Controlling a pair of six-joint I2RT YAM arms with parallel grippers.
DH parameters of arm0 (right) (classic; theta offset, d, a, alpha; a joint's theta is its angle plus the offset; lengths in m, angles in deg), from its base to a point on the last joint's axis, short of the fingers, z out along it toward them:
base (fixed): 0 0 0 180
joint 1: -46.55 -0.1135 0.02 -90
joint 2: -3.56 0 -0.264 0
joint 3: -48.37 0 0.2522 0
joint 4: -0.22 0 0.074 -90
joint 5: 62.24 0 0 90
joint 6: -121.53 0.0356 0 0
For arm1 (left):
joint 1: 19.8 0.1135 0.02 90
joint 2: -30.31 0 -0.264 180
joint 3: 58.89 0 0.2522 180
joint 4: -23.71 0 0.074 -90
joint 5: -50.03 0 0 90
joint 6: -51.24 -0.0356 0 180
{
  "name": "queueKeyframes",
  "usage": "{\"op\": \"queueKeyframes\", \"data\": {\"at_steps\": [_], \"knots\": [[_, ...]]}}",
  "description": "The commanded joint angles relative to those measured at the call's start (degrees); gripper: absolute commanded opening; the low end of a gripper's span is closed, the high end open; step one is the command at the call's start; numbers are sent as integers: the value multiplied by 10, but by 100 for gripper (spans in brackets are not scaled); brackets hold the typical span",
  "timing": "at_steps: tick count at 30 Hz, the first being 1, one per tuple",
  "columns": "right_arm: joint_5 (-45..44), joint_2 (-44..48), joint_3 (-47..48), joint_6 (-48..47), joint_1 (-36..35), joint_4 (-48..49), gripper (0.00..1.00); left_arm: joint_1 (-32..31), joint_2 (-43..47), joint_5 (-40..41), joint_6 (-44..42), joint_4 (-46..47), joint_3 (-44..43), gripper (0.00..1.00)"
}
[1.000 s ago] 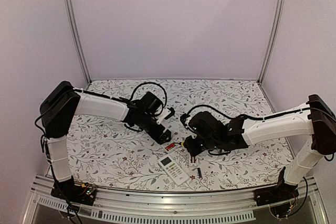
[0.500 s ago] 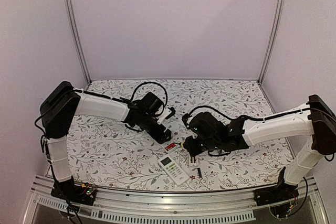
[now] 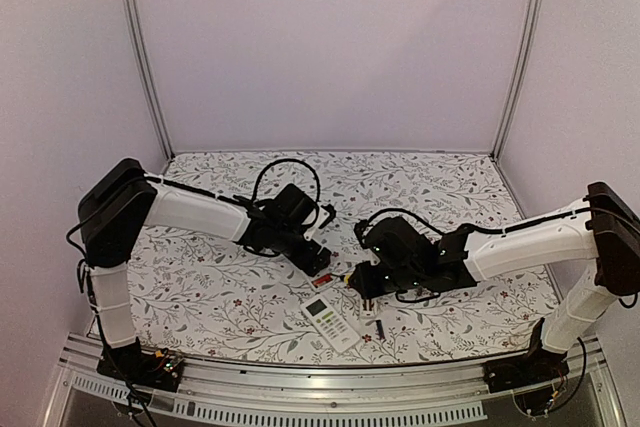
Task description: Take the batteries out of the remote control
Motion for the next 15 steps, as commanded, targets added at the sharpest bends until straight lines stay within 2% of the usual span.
{"op": "queueKeyframes", "data": {"at_steps": [1, 5, 10, 15], "knots": [[63, 6, -10, 29, -9, -7, 0, -37, -39, -30, 37, -132, 61, 93], [52, 4, -10, 35, -8, -14, 0, -37, -12, -6, 82, -118, 78, 95], [46, 1, -9, 39, -9, -24, 0, -33, 20, -23, 131, -100, 91, 98], [41, 0, -6, 39, -9, -35, 0, -35, 47, -44, 131, -77, 124, 100]]}}
